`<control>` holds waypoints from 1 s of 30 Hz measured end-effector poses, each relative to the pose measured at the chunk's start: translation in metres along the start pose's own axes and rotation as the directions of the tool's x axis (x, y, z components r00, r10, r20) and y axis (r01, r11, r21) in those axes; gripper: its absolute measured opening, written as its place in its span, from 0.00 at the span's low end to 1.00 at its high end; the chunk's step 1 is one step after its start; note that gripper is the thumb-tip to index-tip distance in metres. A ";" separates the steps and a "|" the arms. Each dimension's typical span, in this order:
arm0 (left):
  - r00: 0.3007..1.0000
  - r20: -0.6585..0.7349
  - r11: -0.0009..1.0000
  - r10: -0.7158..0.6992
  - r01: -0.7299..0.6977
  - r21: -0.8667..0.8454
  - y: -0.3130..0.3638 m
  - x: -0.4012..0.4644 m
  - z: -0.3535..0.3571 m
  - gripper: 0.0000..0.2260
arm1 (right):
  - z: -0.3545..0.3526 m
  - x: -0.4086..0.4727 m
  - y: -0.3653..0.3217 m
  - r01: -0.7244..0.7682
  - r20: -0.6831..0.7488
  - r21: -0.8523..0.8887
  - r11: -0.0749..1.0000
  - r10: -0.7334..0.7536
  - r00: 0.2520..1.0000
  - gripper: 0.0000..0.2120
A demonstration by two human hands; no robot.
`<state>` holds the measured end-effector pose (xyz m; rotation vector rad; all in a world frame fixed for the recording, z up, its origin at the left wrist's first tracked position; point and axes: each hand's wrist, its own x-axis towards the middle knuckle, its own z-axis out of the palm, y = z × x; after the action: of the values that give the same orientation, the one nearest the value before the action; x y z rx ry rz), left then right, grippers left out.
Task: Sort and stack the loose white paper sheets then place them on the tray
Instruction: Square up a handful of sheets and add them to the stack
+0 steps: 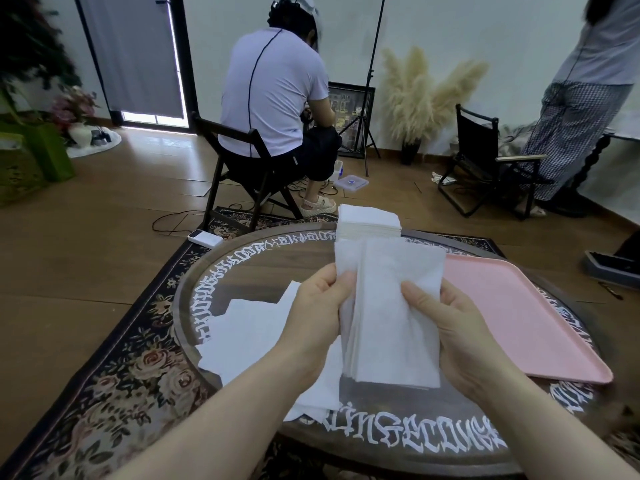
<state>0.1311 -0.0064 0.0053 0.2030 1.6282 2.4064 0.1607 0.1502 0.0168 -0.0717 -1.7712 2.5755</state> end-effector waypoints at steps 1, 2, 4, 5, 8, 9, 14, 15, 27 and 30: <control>1.000 0.017 1.000 -0.007 0.008 -0.027 0.001 0.000 0.000 0.12 | -0.001 0.001 0.000 0.007 -0.017 -0.004 1.000 -0.007 1.000 0.18; 0.999 0.037 0.998 -0.011 0.013 -0.057 0.002 0.000 0.000 0.13 | -0.001 0.001 0.000 0.011 -0.031 -0.006 1.000 -0.011 0.999 0.18; 0.997 0.074 0.994 -0.019 0.028 -0.110 0.004 -0.001 -0.001 0.15 | -0.002 0.001 0.000 0.010 -0.050 -0.011 1.000 -0.010 0.999 0.18; 0.996 0.085 0.992 -0.027 0.037 -0.124 0.005 -0.001 -0.002 0.16 | -0.003 0.001 0.000 0.007 -0.054 -0.013 1.000 -0.008 0.999 0.18; 0.996 0.090 0.992 -0.029 0.040 -0.119 0.004 0.000 -0.004 0.15 | -0.005 0.000 0.000 0.001 -0.056 -0.024 1.000 -0.003 0.998 0.18; 0.996 0.089 0.994 -0.020 0.029 -0.107 0.003 0.000 -0.004 0.14 | -0.005 0.000 0.000 0.001 -0.055 -0.026 1.000 -0.003 0.998 0.18; 0.999 0.038 0.999 0.019 -0.017 -0.051 0.000 0.001 -0.006 0.08 | -0.006 0.000 0.000 0.005 -0.051 -0.037 0.999 -0.007 0.999 0.18; 0.999 0.028 0.999 0.028 -0.027 -0.048 0.000 0.002 -0.006 0.06 | -0.007 0.001 0.000 0.006 -0.051 -0.040 0.999 -0.008 0.999 0.18; 0.997 -0.034 0.997 0.062 -0.060 0.043 0.003 -0.001 -0.009 0.05 | -0.009 0.000 -0.002 0.052 0.018 -0.056 0.997 -0.051 0.999 0.19; 0.999 0.014 0.998 0.050 -0.051 0.044 0.003 -0.002 -0.006 0.05 | -0.007 -0.001 0.000 0.067 0.018 -0.111 0.992 -0.065 0.998 0.21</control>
<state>0.1314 -0.0132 0.0064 0.2700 1.6912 2.4020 0.1617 0.1568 0.0143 0.0043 -1.8878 2.4373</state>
